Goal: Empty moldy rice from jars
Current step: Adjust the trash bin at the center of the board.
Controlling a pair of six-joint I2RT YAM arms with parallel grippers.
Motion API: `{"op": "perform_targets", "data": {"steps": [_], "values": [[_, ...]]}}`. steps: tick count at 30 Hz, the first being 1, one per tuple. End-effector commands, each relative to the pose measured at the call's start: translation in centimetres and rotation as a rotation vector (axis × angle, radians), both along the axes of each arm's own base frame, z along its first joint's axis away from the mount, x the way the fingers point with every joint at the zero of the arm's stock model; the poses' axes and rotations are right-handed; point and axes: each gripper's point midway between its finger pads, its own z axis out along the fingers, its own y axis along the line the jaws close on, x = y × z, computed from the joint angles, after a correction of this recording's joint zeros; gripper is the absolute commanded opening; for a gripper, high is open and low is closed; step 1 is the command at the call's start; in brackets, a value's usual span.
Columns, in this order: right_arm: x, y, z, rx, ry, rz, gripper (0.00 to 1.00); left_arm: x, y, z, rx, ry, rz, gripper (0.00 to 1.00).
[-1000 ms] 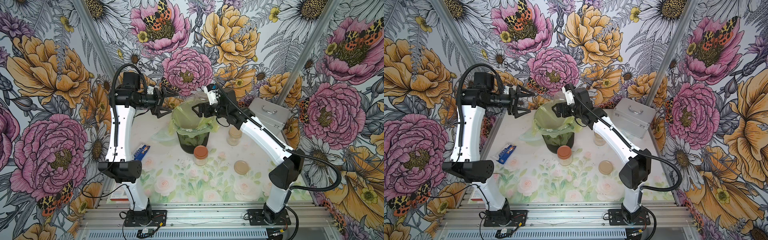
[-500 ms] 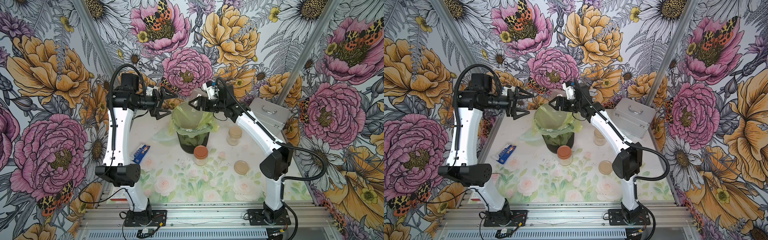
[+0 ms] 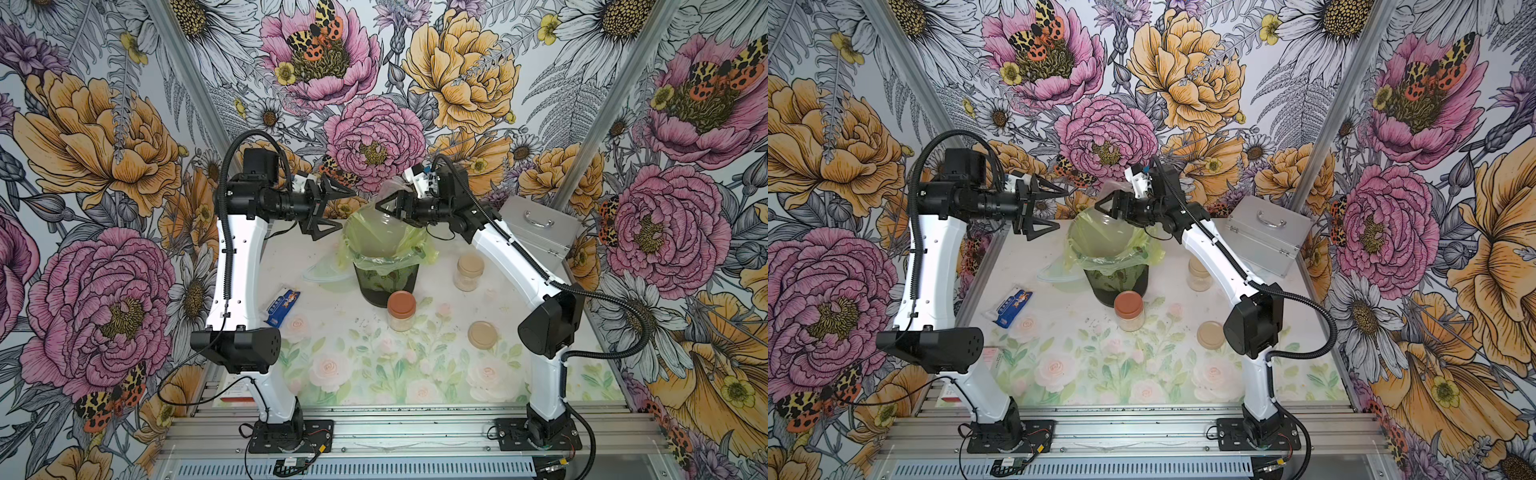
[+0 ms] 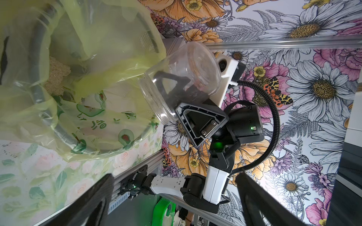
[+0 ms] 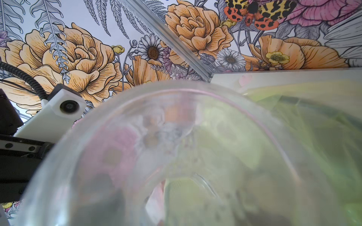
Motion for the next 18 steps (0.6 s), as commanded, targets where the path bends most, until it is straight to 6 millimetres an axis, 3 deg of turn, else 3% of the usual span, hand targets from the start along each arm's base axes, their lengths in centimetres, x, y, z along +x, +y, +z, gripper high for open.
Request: {"op": "perform_targets", "data": {"steps": [1,7,12,18], "values": [[-0.6,-1.1,2.8,-0.01,-0.111,-0.04,0.0,-0.5,0.3,1.4,-0.002,-0.072,-0.005,0.98],[-2.2,-0.6,3.1,-0.185,-0.303,-0.086,0.0,-0.7,0.4,1.4,-0.002,-0.071,-0.002,0.98],[-4.3,1.4,3.6,-0.378,-0.552,-0.104,0.0,-0.7,0.5,1.4,0.005,-0.073,0.007,0.99],[-5.0,2.2,3.9,-0.424,-0.615,-0.106,0.0,-0.7,0.6,1.7,0.009,-0.081,0.016,0.99]]}}
